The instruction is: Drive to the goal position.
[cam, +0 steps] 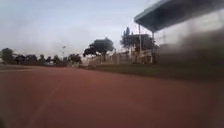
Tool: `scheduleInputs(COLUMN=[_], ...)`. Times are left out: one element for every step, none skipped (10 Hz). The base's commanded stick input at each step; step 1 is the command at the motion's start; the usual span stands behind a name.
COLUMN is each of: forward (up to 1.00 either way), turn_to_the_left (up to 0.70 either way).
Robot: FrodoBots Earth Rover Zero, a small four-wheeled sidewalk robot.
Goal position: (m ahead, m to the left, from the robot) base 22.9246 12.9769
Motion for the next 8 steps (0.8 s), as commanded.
scheduleInputs(forward=[0.70, 0.70, 0.70, 0.70, 0.70, 0.70, 0.70, 0.70], turn_to_the_left=[0.00, 0.00, 0.00, 0.00, 0.00, 0.00, 0.00, 0.00])
